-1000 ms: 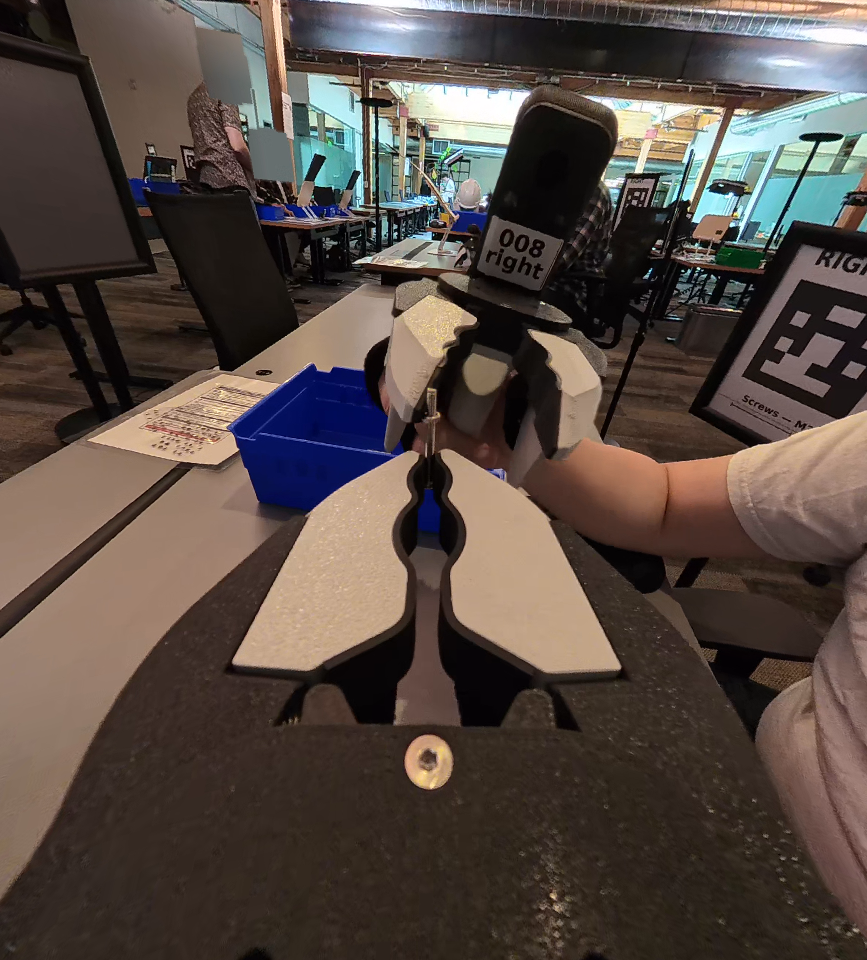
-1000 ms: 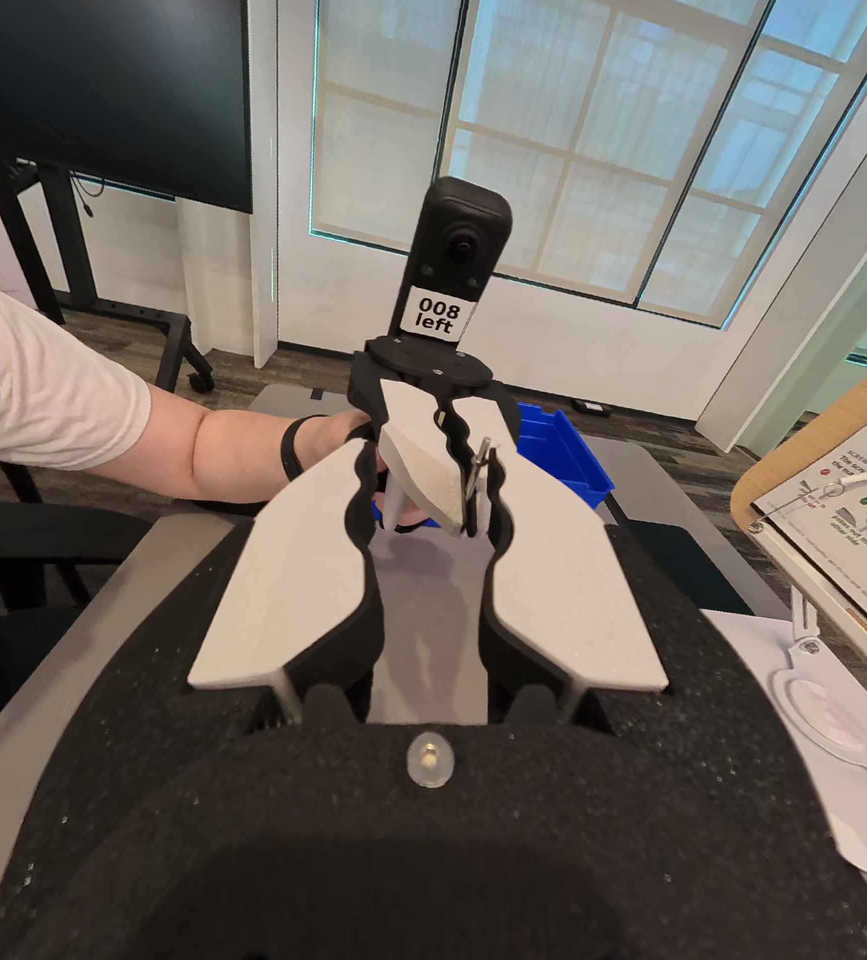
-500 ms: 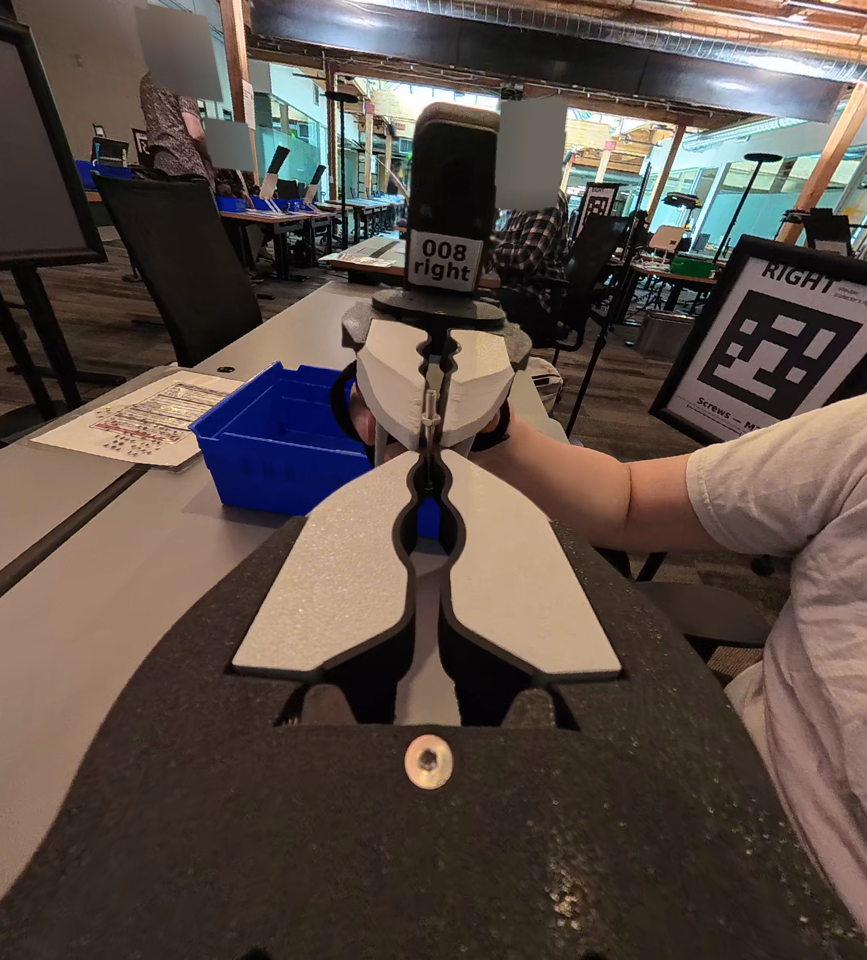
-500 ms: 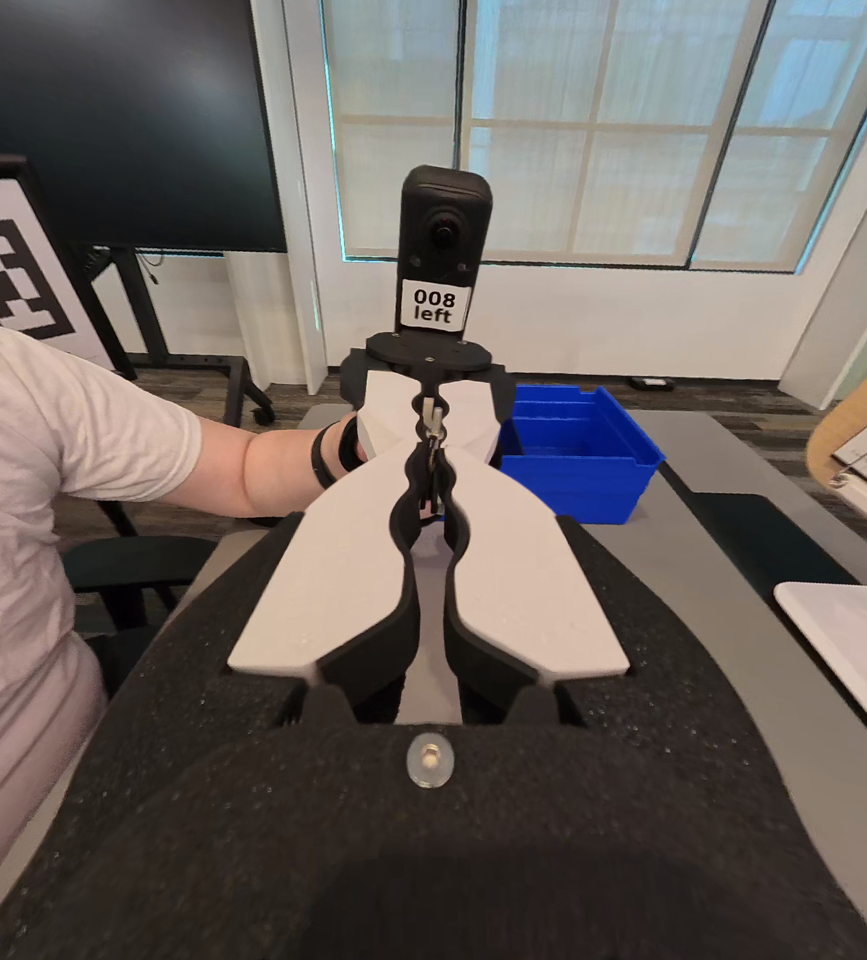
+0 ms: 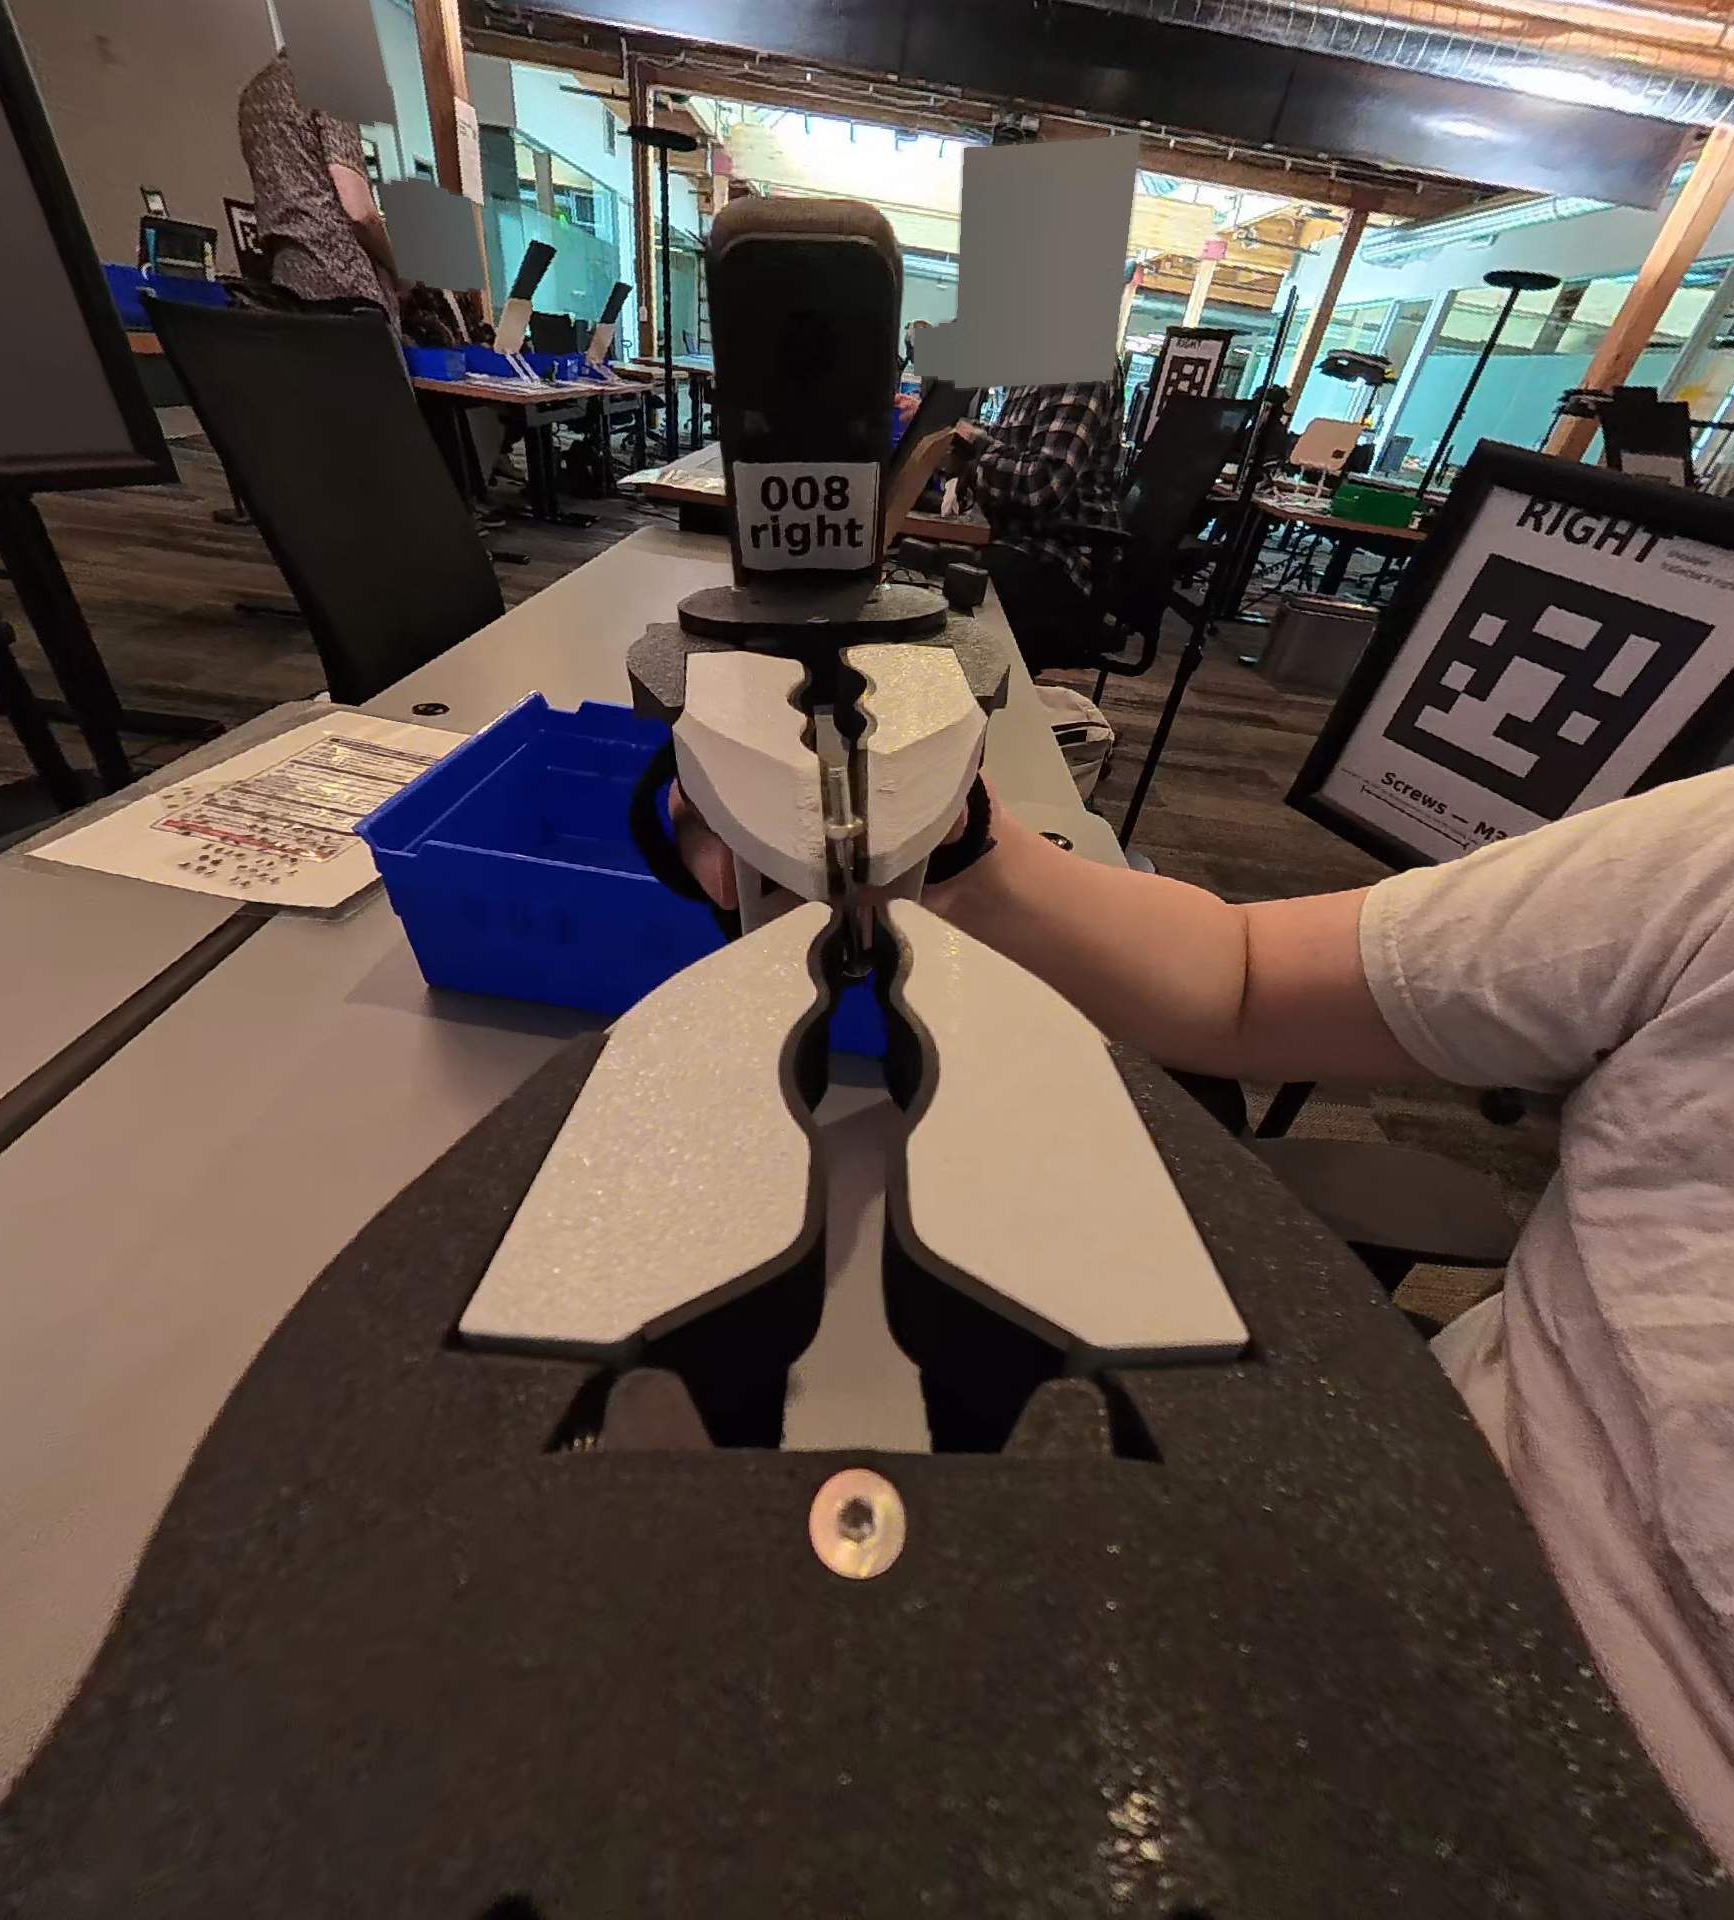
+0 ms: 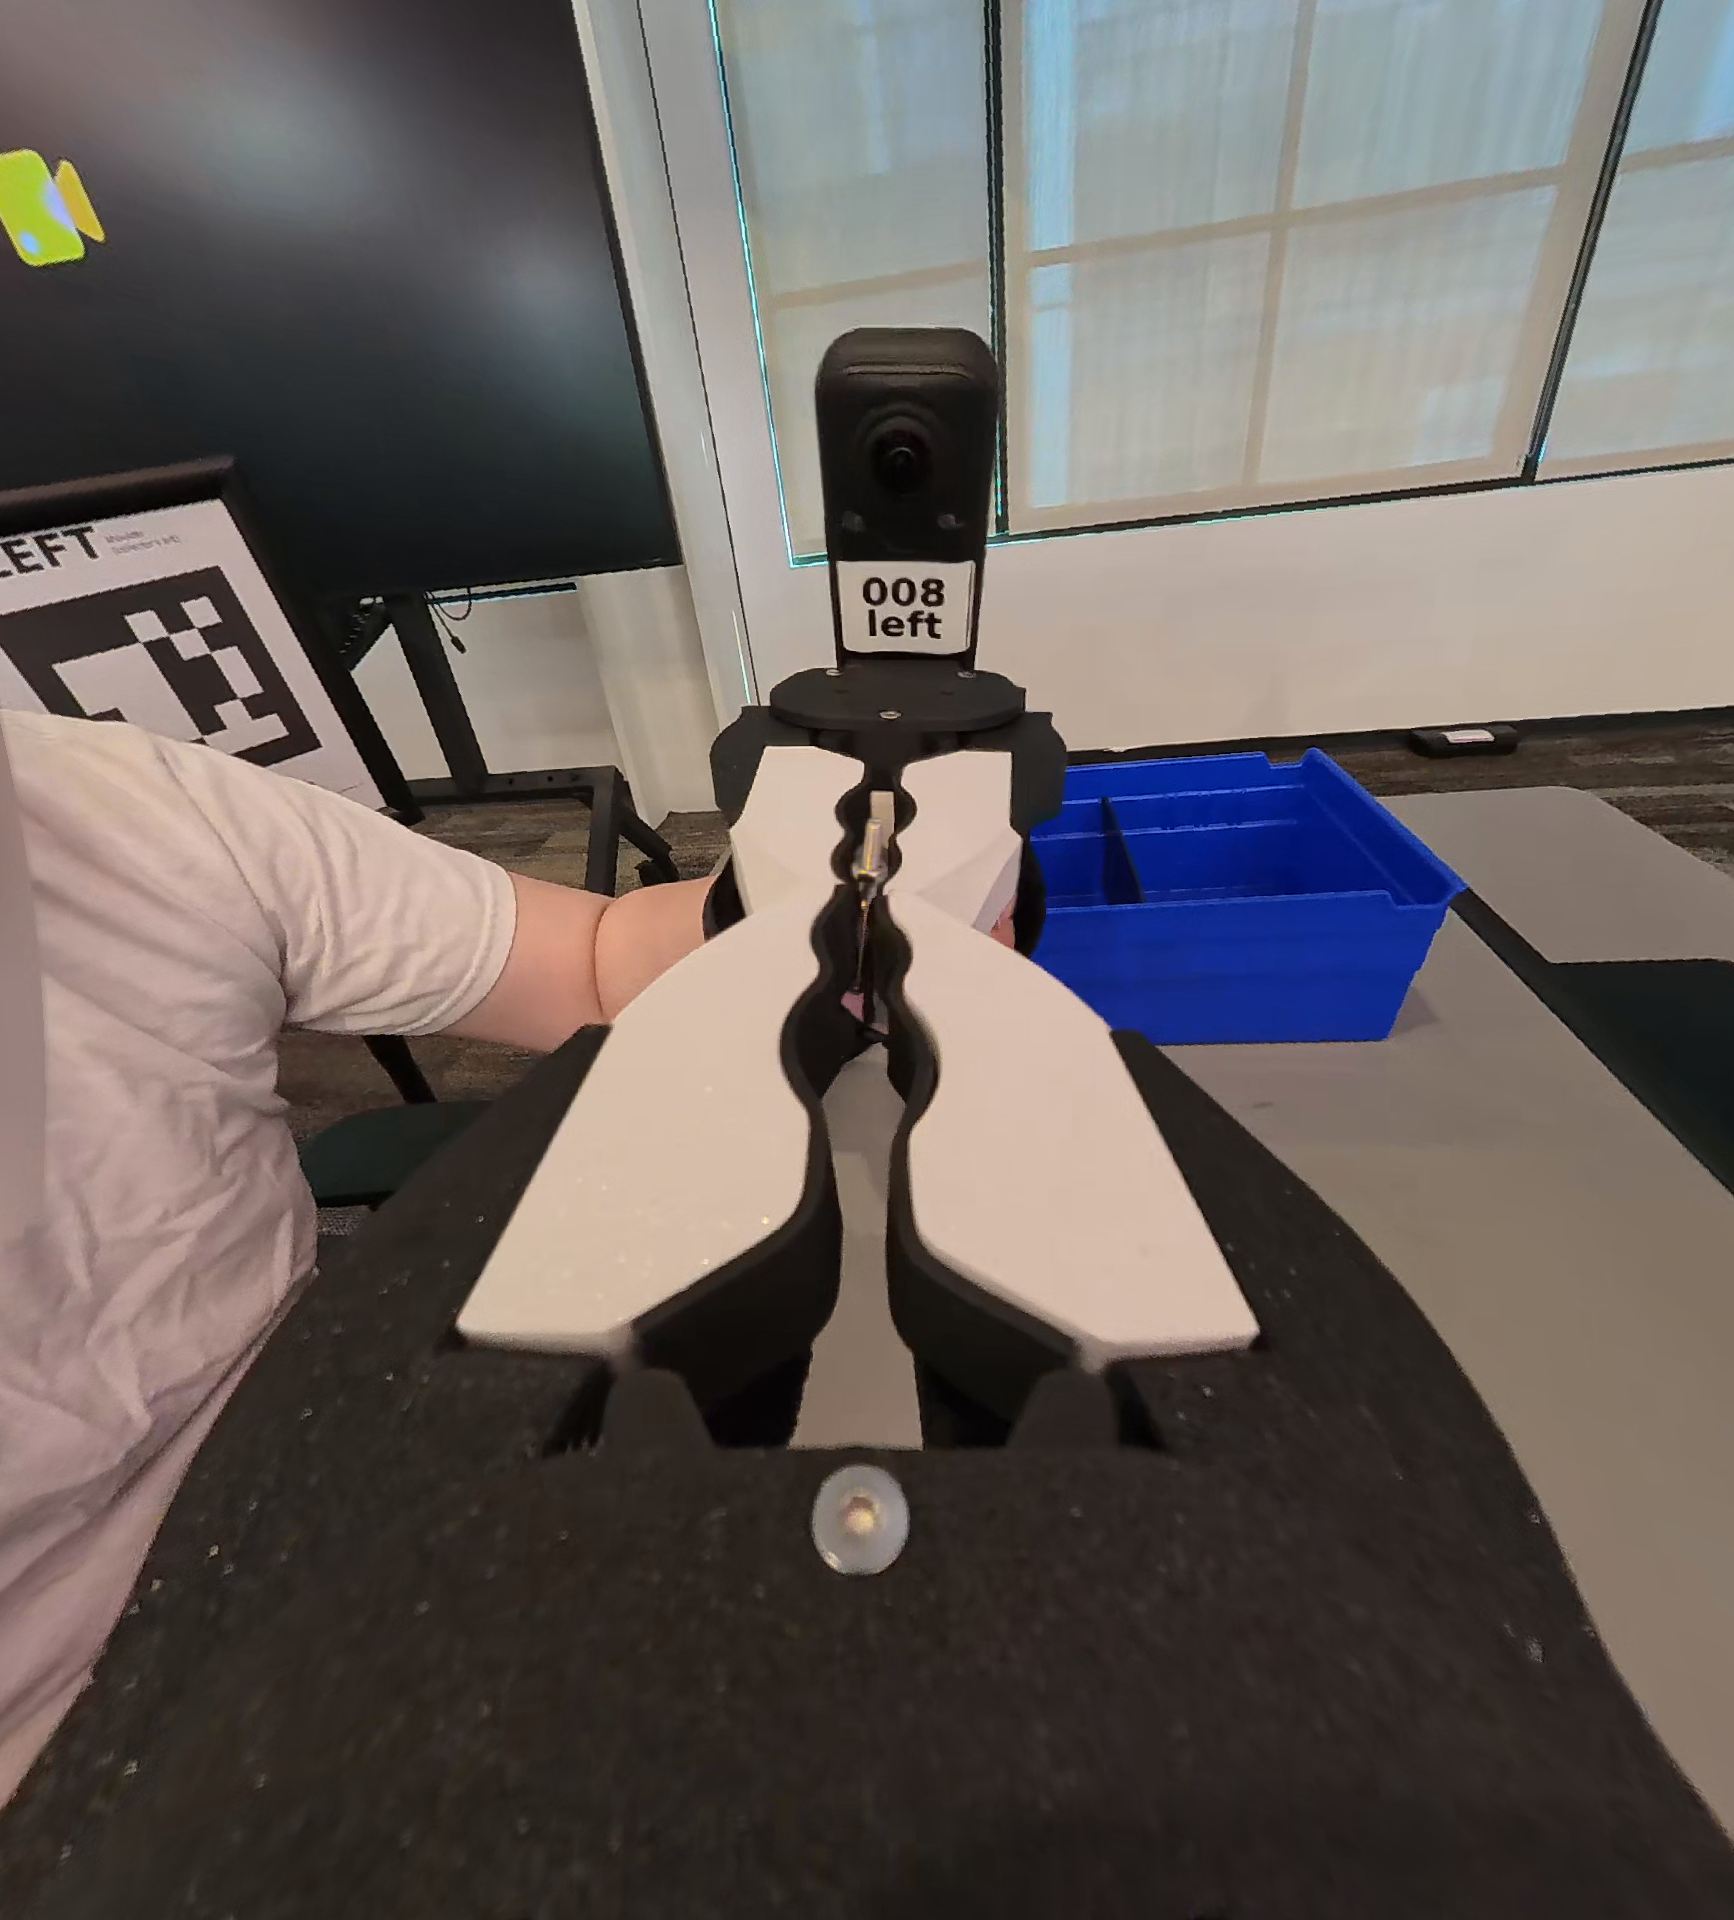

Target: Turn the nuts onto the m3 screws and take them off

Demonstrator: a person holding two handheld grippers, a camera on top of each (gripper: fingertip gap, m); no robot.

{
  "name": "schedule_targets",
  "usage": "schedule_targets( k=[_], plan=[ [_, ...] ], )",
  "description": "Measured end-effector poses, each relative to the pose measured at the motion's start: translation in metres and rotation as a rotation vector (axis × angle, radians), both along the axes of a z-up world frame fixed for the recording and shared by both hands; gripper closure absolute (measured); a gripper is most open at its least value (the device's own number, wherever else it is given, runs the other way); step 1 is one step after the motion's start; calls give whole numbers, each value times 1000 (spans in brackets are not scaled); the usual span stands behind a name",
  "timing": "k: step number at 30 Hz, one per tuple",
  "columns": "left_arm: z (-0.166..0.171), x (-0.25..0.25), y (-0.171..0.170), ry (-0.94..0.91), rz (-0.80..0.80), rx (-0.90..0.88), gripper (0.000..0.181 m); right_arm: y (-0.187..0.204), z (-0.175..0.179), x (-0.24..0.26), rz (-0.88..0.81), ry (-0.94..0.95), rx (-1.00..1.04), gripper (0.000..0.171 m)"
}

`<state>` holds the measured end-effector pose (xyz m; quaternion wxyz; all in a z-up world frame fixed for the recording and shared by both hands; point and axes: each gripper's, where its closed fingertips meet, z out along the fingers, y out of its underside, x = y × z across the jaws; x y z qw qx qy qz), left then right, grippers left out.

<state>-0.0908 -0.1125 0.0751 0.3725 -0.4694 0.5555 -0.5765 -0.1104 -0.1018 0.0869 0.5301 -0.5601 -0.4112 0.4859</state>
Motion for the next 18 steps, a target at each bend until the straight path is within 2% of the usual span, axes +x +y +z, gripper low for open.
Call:
schedule_targets(
  k=[3, 5, 10, 14, 18],
  plan=[
    [-6, 3, 2, 33, 12, 0, 165, 2, 3, 4, -8, 28, -9, 168],
    [-11, 5, 2, 57, 16, 2, 163, 1, 7, 6, 8, 56, -28, 168],
    [-9, 5, 1, 30, 7, -9, 181, 1, 7, 7, 14, 61, -29, 168],
    [-9, 6, -1, 28, 2, -6, 173, 1, 5, 6, 17, 55, -32, 168],
    [-9, 7, -1, 28, 8, 1, 177, 2, 3, 4, 21, 49, -37, 168]
  ],
)
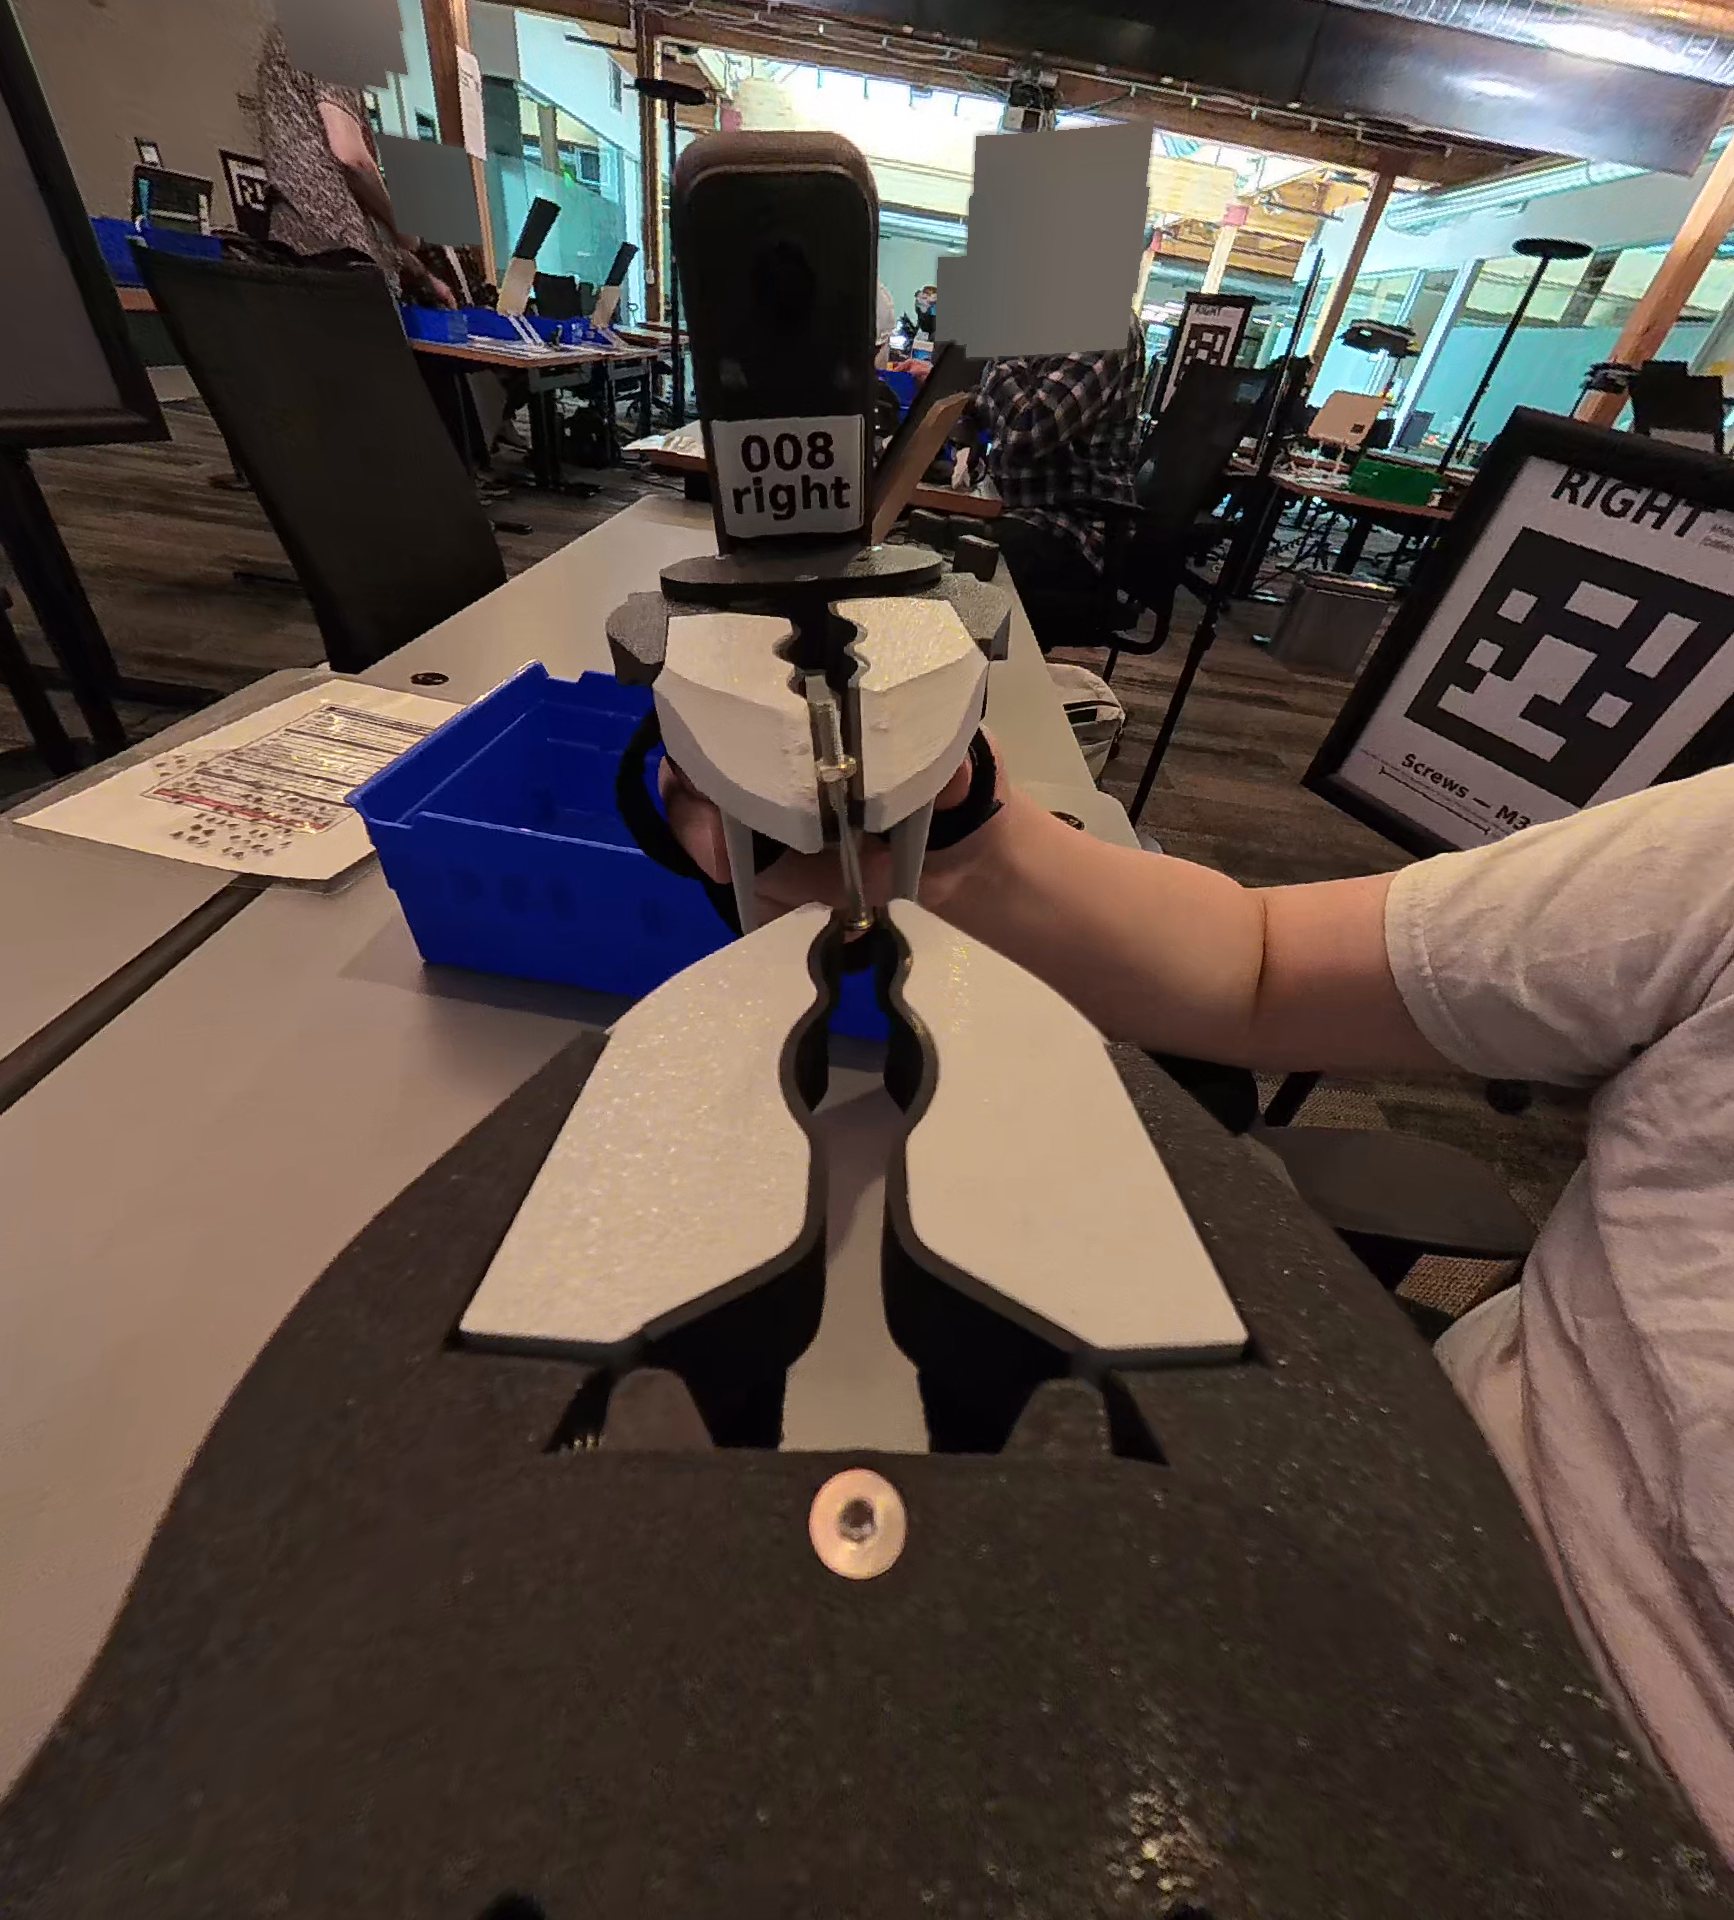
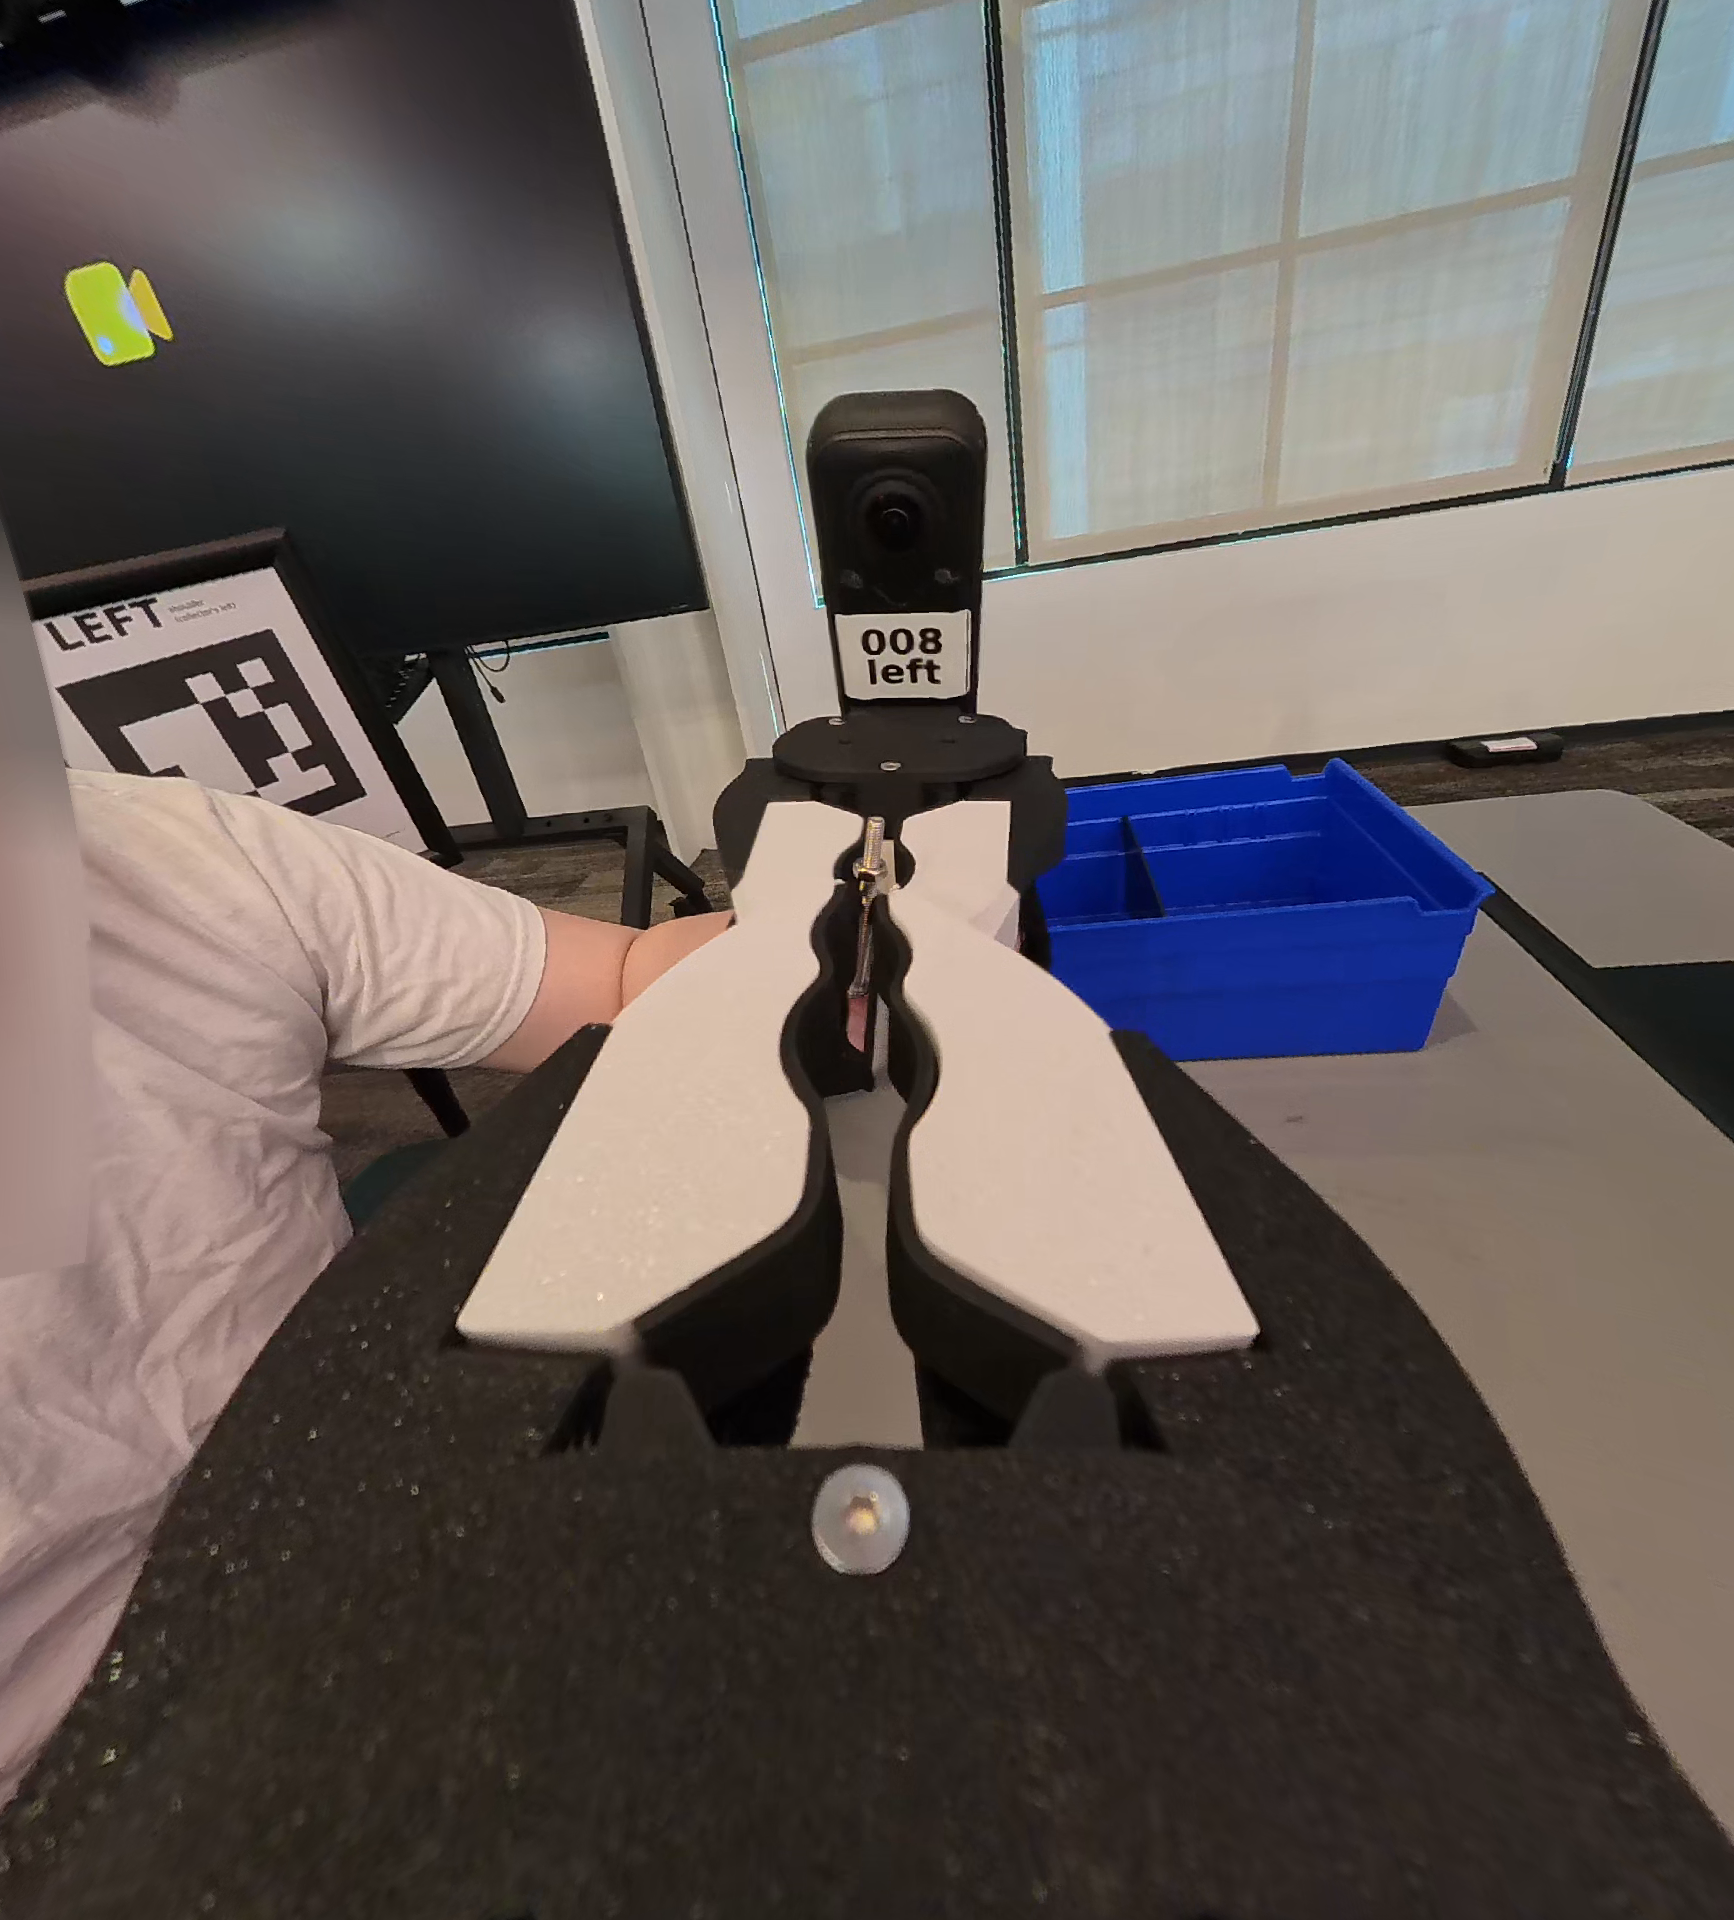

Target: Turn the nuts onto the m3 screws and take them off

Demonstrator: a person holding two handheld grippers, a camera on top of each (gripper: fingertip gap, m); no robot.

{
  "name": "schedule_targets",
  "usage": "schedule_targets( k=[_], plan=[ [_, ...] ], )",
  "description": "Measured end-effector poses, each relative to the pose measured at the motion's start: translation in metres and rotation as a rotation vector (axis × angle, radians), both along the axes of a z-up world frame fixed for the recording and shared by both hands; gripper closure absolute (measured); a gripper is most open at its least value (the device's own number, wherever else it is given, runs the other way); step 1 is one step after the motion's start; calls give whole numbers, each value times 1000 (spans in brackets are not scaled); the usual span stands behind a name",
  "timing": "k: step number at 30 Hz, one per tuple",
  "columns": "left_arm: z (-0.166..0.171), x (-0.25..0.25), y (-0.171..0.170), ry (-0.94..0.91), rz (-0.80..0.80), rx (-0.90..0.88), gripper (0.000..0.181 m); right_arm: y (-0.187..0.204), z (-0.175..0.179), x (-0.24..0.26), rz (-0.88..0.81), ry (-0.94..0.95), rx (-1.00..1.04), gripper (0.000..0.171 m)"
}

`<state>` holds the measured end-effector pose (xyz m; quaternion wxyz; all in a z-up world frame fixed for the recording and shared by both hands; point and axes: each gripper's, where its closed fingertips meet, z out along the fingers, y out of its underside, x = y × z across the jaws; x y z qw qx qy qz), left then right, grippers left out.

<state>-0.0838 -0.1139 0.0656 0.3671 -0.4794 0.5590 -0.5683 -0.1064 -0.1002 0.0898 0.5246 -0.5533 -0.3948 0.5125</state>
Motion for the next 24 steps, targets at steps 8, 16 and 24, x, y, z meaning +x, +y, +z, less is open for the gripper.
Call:
schedule_targets(
  k=[8, 16, 24],
  plan=[
    [0, 0, 1, -2, 16, 14, 177, 2, -2, -2, -1, -3, -14, 159],
    [1, -1, 2, -4, 25, 39, 177, 0, -5, -6, 16, -22, -12, 169],
    [1, -2, 4, 14, 24, 2, 161, 8, 2, 7, -69, -44, -13, 168]
  ],
)
